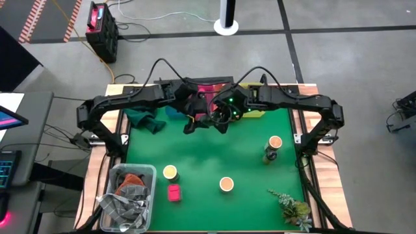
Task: Sort spices by type
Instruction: Put the green spice bottle into the blue bin
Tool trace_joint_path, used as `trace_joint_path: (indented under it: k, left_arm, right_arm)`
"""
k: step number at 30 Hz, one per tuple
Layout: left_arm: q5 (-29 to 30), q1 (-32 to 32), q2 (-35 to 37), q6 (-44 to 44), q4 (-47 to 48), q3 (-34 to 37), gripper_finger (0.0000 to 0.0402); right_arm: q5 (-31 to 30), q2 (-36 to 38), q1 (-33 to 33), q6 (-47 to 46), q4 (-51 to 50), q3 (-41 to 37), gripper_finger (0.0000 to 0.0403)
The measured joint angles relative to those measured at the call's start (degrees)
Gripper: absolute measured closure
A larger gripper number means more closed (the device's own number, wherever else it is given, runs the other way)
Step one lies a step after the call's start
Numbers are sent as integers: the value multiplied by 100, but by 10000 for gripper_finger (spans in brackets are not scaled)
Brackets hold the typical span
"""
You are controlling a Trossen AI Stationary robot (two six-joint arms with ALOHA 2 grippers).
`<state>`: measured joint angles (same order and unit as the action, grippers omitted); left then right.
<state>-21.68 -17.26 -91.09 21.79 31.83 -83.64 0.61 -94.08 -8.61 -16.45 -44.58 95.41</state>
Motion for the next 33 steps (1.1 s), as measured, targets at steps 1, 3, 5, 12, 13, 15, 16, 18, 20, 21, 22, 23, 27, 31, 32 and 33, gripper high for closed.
trace_joint_path:
  k: [1, 3, 5, 12, 13, 15, 16, 18, 20, 21, 22, 23, 27, 31, 32, 33]
  left_arm:
    - [9, 0, 1, 52, 18, 0, 133]
    - [28, -2, 2, 116, 29, 0, 156]
    - [60, -4, 2, 105, 30, 0, 185]
    - [64, -16, 7, -203, 33, 0, 207]
    - [66, -17, 7, -272, 35, 2, 207]
    - [86, -18, 8, -419, -66, 75, 207]
    - [95, -36, 10, -499, -154, 146, 207]
    - [116, -87, 10, -664, -271, 323, 207]
    - [186, -168, -4, -732, -357, 475, 207]
    - [188, -209, -4, -766, -468, 556, 207]
    - [188, -257, -4, -823, -571, 638, 207]
    - [182, -316, 1, -874, -618, 692, 207]
    - [176, -620, 7, -1029, -546, 809, 207]
    - [203, -1025, 186, -1159, -677, 1039, 207]
    - [258, -1141, 263, -1173, -787, 1134, 207]
    - [340, -1241, 326, -1191, -867, 1242, 207]
  right_arm:
    - [14, 0, 1, 0, 18, 1, 170]
    - [59, 0, -1, 13, 34, 1, 170]
    - [84, 0, 7, 33, 51, 1, 170]
    - [77, 0, 59, 63, 60, -1, 165]
    - [77, 0, 41, 18, 66, -1, 161]
    - [80, 0, -1, -38, 65, -1, 150]
    - [76, 0, -18, -63, 75, -1, 143]
    - [75, 22, -88, -72, 103, -1, 129]
    - [73, 46, -142, -108, 101, 1, 115]
    - [69, 63, -178, -120, 67, 3, 109]
    - [65, 99, -208, -127, -19, 3, 104]
    - [56, 113, -227, -123, -130, 3, 100]
    - [-128, 334, -279, -124, -528, 1, 92]
    - [-665, 692, -258, -204, -1050, 3, 91]
    - [-853, 759, -223, -284, -1179, 3, 91]
    - [-1055, 818, -179, -371, -1325, 3, 91]
